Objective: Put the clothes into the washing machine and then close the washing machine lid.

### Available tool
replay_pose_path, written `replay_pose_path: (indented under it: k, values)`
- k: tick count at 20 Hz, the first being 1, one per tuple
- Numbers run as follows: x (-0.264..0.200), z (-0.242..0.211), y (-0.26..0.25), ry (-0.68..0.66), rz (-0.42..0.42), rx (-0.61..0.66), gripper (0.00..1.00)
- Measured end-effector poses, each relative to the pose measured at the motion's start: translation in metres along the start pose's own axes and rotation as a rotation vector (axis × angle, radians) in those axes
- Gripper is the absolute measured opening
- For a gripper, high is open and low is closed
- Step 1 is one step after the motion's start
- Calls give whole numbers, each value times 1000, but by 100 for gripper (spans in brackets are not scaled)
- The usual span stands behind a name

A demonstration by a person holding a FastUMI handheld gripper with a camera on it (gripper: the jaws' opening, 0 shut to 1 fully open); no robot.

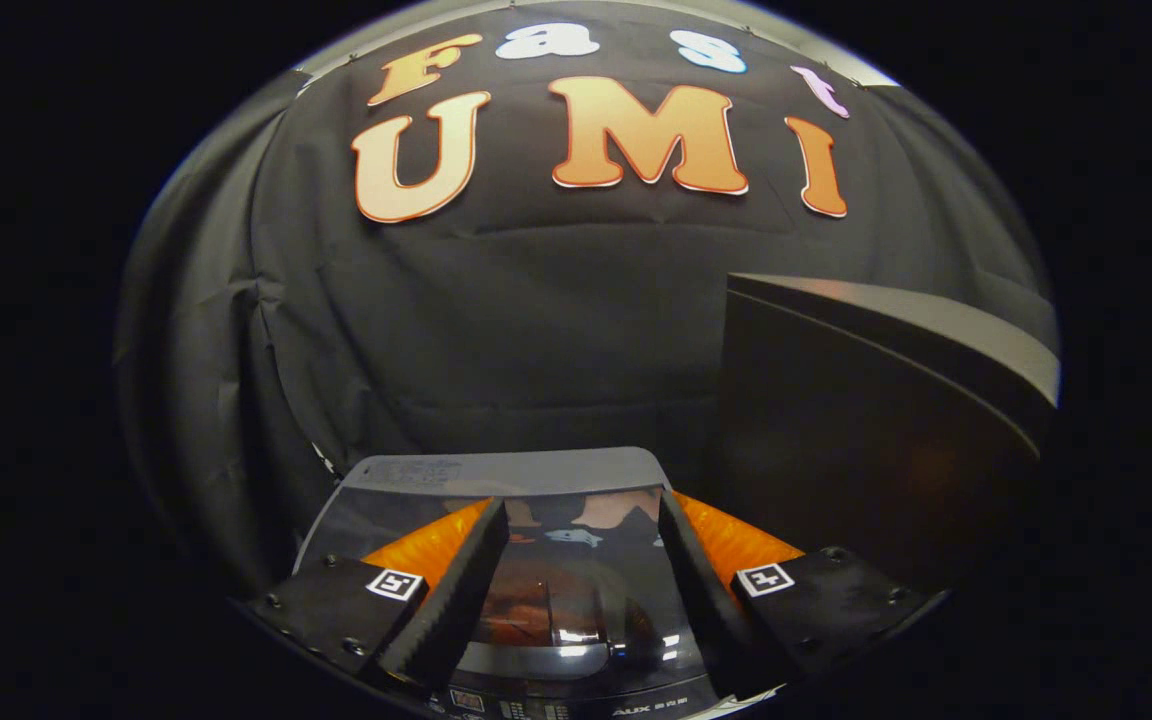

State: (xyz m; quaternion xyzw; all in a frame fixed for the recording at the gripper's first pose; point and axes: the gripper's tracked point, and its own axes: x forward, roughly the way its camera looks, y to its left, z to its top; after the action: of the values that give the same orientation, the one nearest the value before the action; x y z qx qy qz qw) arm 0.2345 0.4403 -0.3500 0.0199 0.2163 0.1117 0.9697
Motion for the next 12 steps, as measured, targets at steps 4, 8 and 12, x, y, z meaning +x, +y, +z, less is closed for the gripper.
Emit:
replay_pose_path:
  k: [4, 8, 12]
  values:
    - [-24, 37, 17, -57, 29, -7, 98]
    - [-58, 77, 19, -92, 24, -5, 98]
    - [-96, 141, 18, -190, 34, 9, 98]
